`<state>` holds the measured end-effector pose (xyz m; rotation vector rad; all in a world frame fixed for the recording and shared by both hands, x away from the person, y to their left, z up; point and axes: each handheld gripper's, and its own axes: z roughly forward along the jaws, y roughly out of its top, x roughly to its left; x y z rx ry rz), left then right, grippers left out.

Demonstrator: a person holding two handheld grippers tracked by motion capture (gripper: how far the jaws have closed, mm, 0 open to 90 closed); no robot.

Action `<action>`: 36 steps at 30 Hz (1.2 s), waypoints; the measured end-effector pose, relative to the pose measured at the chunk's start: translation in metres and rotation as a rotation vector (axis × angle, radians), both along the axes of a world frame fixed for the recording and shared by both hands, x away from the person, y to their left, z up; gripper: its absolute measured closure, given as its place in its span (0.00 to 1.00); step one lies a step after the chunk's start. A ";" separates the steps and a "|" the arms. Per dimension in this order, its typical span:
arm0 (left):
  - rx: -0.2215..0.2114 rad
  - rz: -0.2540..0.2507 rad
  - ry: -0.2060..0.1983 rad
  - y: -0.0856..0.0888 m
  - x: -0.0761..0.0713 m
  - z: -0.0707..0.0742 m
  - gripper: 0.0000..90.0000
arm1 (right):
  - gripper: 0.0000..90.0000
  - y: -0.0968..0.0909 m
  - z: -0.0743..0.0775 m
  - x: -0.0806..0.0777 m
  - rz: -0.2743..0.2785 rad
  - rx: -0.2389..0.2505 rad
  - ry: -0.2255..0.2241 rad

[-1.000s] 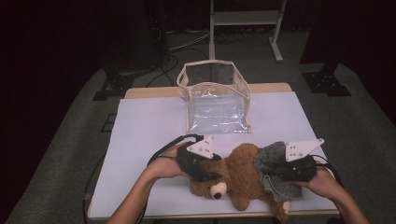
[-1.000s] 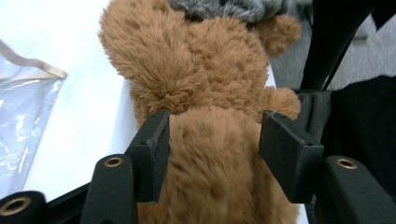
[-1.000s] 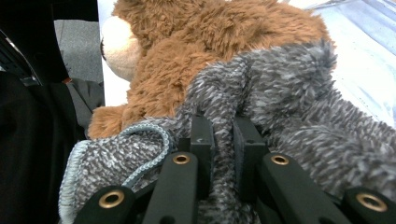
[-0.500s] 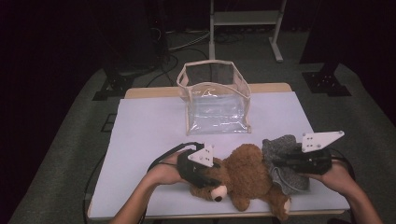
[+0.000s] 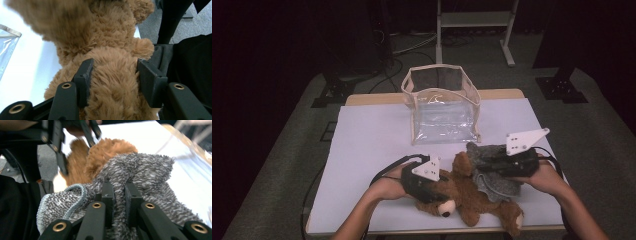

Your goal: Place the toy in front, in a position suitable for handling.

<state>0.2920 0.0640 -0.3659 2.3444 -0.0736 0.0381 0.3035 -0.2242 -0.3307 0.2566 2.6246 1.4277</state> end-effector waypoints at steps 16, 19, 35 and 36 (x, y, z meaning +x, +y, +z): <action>-0.004 -0.008 -0.003 0.000 -0.003 -0.001 0.54 | 0.89 0.008 -0.016 0.000 -0.007 -0.167 0.009; 0.001 -0.011 -0.006 0.000 -0.003 -0.001 0.54 | 0.89 0.005 -0.010 -0.002 -0.012 -0.151 -0.002; -0.001 -0.012 -0.005 0.000 -0.004 -0.002 0.54 | 0.89 -0.060 -0.021 -0.013 -0.141 -0.173 0.040; -0.001 -0.011 -0.006 0.000 -0.005 -0.002 0.54 | 0.88 -0.065 -0.022 -0.015 -0.153 -0.169 0.049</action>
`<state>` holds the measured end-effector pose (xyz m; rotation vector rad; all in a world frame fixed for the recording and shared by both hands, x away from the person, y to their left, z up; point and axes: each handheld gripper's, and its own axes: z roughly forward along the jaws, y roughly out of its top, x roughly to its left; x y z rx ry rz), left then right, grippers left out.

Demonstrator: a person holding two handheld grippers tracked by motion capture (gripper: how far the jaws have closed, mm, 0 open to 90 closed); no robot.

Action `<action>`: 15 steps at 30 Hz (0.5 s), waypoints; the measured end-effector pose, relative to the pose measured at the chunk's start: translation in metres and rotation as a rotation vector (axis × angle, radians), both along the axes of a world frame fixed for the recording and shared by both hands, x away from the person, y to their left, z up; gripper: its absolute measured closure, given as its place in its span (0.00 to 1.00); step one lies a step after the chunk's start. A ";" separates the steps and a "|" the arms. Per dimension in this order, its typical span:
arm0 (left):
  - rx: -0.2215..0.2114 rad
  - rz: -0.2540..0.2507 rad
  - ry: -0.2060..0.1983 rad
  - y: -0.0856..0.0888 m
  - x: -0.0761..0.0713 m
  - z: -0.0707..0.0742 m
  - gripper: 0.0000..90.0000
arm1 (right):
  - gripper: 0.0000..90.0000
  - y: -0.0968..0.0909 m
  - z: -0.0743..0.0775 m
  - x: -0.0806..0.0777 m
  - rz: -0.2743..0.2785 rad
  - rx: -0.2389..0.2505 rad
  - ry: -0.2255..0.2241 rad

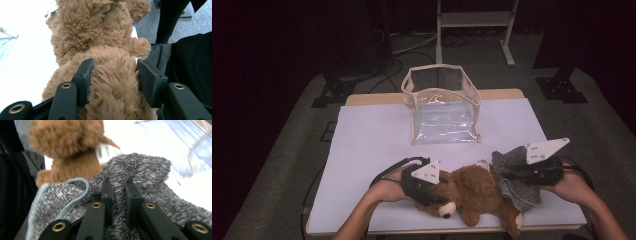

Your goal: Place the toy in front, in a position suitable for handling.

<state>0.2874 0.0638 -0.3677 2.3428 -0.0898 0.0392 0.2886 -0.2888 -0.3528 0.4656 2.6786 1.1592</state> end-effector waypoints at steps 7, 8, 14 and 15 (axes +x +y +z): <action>0.002 0.001 0.002 -0.001 0.001 0.000 0.54 | 0.88 -0.008 0.005 -0.004 -0.007 0.038 -0.008; 0.004 -0.001 0.000 0.000 0.001 0.000 0.54 | 0.88 -0.005 0.009 -0.003 0.006 0.062 -0.013; 0.003 0.000 0.003 -0.001 0.002 0.000 0.54 | 0.88 0.028 0.039 0.000 0.114 0.169 -0.068; 0.007 -0.001 0.000 -0.002 0.002 0.001 0.54 | 0.88 0.037 0.043 0.000 0.132 0.172 -0.073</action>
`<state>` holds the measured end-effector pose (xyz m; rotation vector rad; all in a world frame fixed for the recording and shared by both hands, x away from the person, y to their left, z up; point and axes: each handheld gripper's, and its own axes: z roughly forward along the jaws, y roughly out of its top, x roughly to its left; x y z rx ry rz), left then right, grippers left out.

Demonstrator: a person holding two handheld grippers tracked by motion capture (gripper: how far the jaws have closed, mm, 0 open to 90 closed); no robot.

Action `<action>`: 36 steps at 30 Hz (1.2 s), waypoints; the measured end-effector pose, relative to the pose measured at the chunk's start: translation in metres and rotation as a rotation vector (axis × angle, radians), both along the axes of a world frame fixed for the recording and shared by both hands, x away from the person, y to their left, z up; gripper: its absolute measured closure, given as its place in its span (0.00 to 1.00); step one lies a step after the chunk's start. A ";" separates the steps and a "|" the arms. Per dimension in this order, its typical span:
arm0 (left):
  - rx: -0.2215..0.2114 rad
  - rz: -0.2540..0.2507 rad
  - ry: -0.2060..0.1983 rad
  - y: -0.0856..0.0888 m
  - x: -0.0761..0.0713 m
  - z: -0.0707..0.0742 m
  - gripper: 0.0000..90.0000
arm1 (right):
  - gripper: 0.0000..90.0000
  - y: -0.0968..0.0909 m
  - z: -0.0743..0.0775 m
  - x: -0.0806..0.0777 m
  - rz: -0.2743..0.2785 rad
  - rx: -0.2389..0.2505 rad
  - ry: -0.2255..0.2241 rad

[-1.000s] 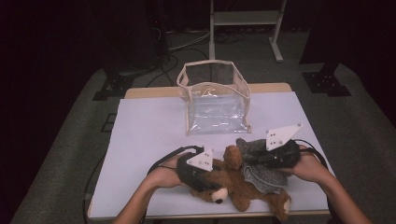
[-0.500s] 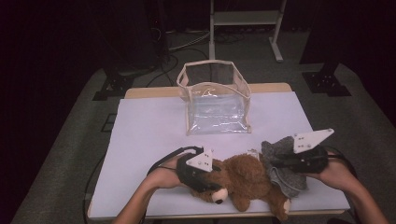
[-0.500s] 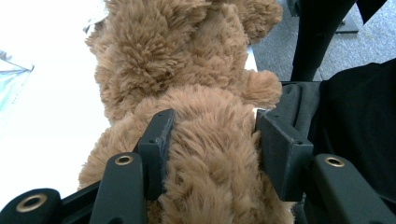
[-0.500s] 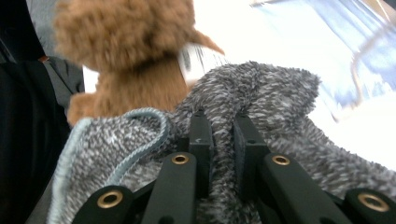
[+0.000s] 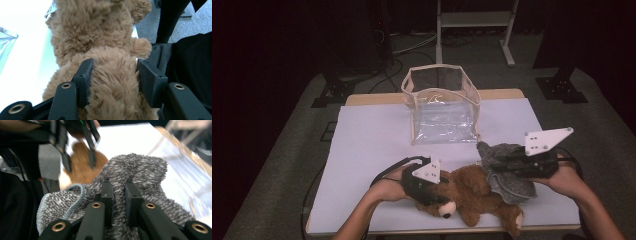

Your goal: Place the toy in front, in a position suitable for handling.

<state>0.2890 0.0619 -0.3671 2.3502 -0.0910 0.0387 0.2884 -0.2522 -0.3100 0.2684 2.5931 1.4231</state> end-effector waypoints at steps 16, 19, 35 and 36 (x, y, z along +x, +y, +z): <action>0.001 -0.005 -0.007 -0.003 -0.001 0.000 0.53 | 0.88 0.030 -0.036 0.009 0.027 -0.170 0.045; 0.002 -0.007 -0.008 -0.003 -0.001 0.000 0.53 | 0.88 0.027 -0.027 0.007 0.015 -0.160 0.027; -0.053 0.002 -0.024 0.007 -0.001 0.009 0.51 | 0.89 0.027 -0.055 0.010 0.034 -0.142 0.108; -0.060 0.008 -0.027 0.010 -0.001 0.012 0.51 | 0.89 0.025 -0.056 0.009 0.030 -0.136 0.108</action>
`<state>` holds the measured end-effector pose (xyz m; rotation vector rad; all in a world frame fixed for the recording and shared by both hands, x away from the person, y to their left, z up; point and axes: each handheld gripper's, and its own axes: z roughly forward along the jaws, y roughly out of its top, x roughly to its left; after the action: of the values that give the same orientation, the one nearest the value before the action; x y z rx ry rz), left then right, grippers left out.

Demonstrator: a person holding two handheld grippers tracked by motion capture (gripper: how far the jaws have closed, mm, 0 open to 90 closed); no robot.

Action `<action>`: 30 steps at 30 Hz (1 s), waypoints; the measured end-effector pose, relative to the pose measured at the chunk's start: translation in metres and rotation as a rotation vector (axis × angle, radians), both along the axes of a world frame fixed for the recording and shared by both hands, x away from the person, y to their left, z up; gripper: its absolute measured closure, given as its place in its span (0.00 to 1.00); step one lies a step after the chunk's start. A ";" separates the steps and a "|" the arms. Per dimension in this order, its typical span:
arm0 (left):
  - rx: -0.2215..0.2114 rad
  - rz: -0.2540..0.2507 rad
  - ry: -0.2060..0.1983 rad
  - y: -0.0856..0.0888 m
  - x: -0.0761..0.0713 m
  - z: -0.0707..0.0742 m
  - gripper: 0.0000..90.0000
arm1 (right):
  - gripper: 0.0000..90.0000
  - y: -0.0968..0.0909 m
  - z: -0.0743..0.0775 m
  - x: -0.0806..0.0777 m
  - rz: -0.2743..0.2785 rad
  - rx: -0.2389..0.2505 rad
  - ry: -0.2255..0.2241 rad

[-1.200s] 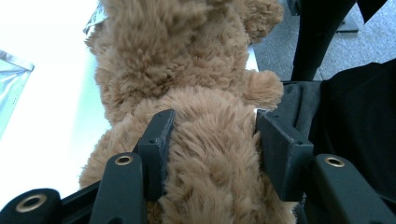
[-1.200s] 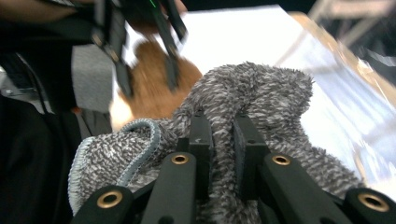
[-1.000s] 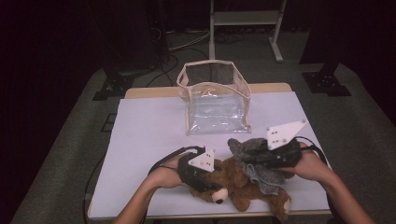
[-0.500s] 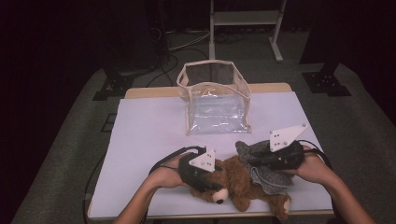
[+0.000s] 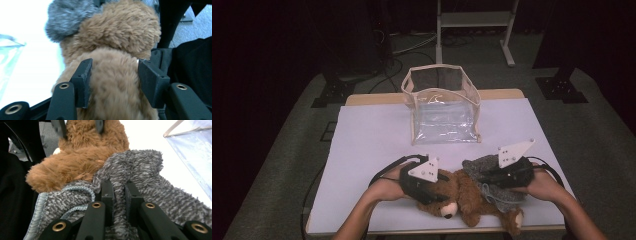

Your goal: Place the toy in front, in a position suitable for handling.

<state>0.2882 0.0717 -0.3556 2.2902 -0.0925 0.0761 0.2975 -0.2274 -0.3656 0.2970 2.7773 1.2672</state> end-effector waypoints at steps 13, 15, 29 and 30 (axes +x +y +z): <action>-0.018 0.075 0.053 0.024 0.005 -0.013 0.59 | 0.89 -0.013 0.011 -0.005 -0.031 0.027 -0.008; -0.016 0.076 0.055 0.024 0.005 -0.014 0.61 | 0.89 -0.007 0.026 -0.001 -0.012 0.011 -0.034; -0.025 0.058 0.019 0.024 0.001 -0.016 0.61 | 0.89 0.083 0.040 0.007 0.170 -0.014 -0.030; -0.022 0.058 0.018 0.025 0.001 -0.016 0.61 | 0.89 0.085 0.035 0.007 0.172 -0.022 -0.028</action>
<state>0.2890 0.0965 -0.3715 2.2712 -0.0157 0.0859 0.3046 -0.1425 -0.3303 0.0395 2.8431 1.2622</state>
